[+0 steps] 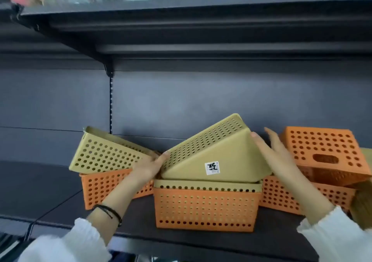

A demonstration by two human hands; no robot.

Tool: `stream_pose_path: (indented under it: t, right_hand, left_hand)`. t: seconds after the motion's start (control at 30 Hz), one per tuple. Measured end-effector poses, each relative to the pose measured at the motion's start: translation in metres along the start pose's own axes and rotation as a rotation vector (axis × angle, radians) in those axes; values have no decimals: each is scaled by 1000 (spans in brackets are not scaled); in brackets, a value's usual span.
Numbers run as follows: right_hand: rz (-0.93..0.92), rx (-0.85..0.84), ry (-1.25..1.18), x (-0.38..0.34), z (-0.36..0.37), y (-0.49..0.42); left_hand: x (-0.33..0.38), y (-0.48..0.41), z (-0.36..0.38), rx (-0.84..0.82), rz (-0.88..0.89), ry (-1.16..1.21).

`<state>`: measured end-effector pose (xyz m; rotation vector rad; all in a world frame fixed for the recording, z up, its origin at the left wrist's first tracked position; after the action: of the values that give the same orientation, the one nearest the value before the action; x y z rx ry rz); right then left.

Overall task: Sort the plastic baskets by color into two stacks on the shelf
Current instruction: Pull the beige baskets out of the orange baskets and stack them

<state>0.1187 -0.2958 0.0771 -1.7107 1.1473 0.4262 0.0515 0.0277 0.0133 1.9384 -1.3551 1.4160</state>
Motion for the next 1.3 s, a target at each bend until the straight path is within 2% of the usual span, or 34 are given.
stream_pose_path:
  t: [0.13, 0.27, 0.37, 0.5, 0.57, 0.67, 0.73, 0.8, 0.87, 1.0, 1.17, 1.3]
  right_hand:
    - [84, -141, -103, 8, 25, -11]
    - [46, -111, -203, 11, 35, -10]
    - [5, -47, -273, 2, 32, -10]
    - [-84, 26, -300, -20, 30, -18]
    - [-116, 25, -323, -29, 35, -21]
    - [-146, -67, -377, -47, 56, -31]
    - [-125, -129, -418, -56, 71, -43]
    - [-124, -196, -349, -68, 89, -53]
    - [-118, -279, -253, -82, 113, -61]
    - [-37, -410, -222, -108, 166, -72]
    - [109, -531, -289, -121, 233, -77]
    - [187, -606, -433, -132, 271, -59]
  left_hand:
    - [-11, -16, 14, -6, -94, -48]
    - [-11, -27, 22, 26, -62, 130]
    - [1, -29, 15, 45, 39, 298]
    - [39, -22, -18, 88, 259, 484]
    - [53, -21, -40, 109, 356, 515]
    - [64, -19, -78, 152, 492, 519]
    - [65, -24, -103, 165, 565, 503]
    - [59, -35, -128, 186, 606, 439]
    - [46, -49, -147, 200, 573, 354]
    - [25, -70, -173, 229, 523, 155]
    - [0, -73, -209, 352, 465, -50]
    - [-12, -66, -231, 356, 474, -205]
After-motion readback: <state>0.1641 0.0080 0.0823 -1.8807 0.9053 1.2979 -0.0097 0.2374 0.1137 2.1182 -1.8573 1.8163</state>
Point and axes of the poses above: each hand's wrist, its own y-axis away from the middle knuckle, its own z-axis out of the palm, x = y × z, the point moved 6 cm from there along -y, towards the middle knuckle, and after that the axes turned 8 degrees about y, right-handed, at the moved point
